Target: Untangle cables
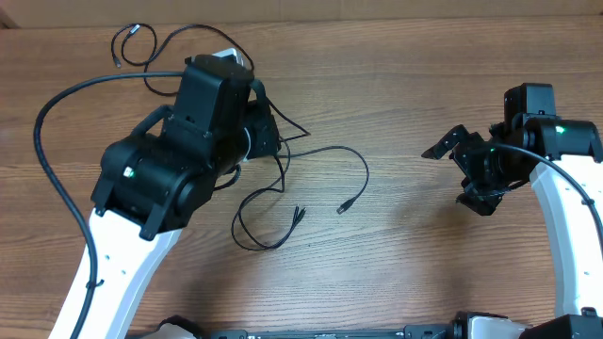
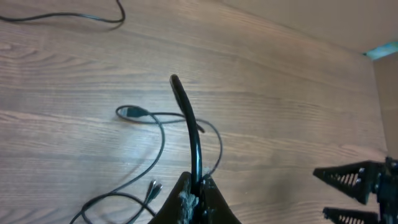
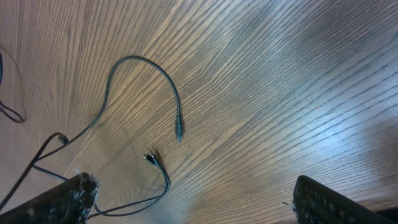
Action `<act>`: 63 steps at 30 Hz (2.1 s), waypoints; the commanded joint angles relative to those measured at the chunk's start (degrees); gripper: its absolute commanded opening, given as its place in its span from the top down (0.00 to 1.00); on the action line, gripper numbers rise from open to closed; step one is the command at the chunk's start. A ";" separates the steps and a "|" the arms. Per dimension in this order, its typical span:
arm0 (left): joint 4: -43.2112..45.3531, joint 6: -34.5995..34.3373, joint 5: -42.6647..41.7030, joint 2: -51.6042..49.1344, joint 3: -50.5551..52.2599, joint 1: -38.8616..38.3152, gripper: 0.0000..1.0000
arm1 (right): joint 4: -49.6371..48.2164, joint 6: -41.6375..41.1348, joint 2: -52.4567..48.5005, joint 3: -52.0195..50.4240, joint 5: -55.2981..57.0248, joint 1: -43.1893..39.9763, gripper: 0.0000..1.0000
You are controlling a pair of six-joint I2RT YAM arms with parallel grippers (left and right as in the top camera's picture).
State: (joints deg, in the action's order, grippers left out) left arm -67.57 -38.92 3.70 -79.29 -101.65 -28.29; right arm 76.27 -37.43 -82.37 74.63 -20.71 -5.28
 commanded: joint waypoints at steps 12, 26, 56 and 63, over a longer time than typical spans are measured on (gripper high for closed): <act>-0.72 2.97 -8.17 0.96 -0.61 13.44 0.96 | -0.11 0.44 -0.07 0.33 0.33 -0.26 0.00; -0.83 -0.90 -11.17 1.14 -0.63 15.65 0.96 | -0.11 0.44 -0.07 0.33 0.33 -0.26 0.00; 31.58 -11.19 -40.30 9.90 -1.38 20.24 0.96 | -0.11 0.44 -0.07 0.33 0.33 -0.26 0.00; 31.65 -11.26 -39.08 9.92 -1.36 20.24 0.96 | -0.11 0.44 -0.07 0.33 0.33 -0.26 0.00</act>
State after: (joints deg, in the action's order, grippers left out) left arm -36.40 -50.85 -35.79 -70.39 -101.73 -8.36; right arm 76.29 -37.43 -82.37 74.63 -20.69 -5.26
